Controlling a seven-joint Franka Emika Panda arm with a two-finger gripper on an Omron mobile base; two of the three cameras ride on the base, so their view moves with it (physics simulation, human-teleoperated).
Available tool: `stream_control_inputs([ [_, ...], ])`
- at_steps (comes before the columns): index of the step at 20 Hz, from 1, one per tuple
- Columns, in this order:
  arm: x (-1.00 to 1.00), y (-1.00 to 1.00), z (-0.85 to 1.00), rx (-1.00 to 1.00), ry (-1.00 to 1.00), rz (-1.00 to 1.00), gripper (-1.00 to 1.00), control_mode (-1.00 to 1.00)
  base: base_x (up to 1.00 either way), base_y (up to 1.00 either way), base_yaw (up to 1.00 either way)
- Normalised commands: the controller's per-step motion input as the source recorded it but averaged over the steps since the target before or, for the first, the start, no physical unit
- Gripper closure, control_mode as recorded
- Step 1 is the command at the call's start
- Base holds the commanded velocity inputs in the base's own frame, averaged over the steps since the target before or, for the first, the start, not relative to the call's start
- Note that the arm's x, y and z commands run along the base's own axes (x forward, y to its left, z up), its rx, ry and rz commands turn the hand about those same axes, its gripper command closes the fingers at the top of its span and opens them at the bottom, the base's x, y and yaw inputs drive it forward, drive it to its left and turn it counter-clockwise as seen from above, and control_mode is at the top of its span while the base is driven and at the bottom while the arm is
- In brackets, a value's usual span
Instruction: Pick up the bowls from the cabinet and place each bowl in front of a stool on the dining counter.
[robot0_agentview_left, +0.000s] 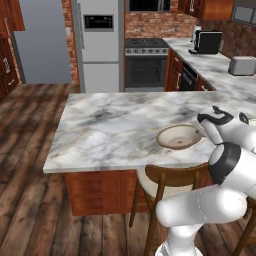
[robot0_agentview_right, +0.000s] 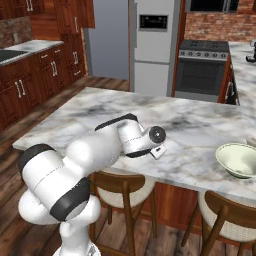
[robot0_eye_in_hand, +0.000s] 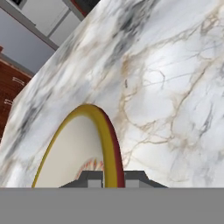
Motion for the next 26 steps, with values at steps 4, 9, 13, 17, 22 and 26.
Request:
stream_control_inputs([
  [4, 0.31, 0.00, -0.36, 0.00, 0.01, 0.01, 1.00, -1.00, 0.00, 0.00, 0.00],
  [9, 0.34, 0.00, -0.34, 0.00, 0.01, 0.01, 1.00, -1.00, 0.00, 0.00, 0.00],
  [13, 0.34, 0.00, -0.33, 0.00, 0.02, 0.01, 1.00, -1.00, 0.00, 0.00, 0.00],
  [17, 0.29, 0.00, -0.34, 0.00, 0.01, 0.01, 1.00, -1.00, 0.00, 0.00, 0.00],
  [22, 0.29, 0.00, -0.36, 0.00, 0.00, 0.02, 1.00, -1.00, 0.00, 0.00, 0.00],
  [26, 0.30, 0.00, -0.33, 0.00, 0.00, 0.02, 1.00, -1.00, 0.00, 0.00, 0.00],
])
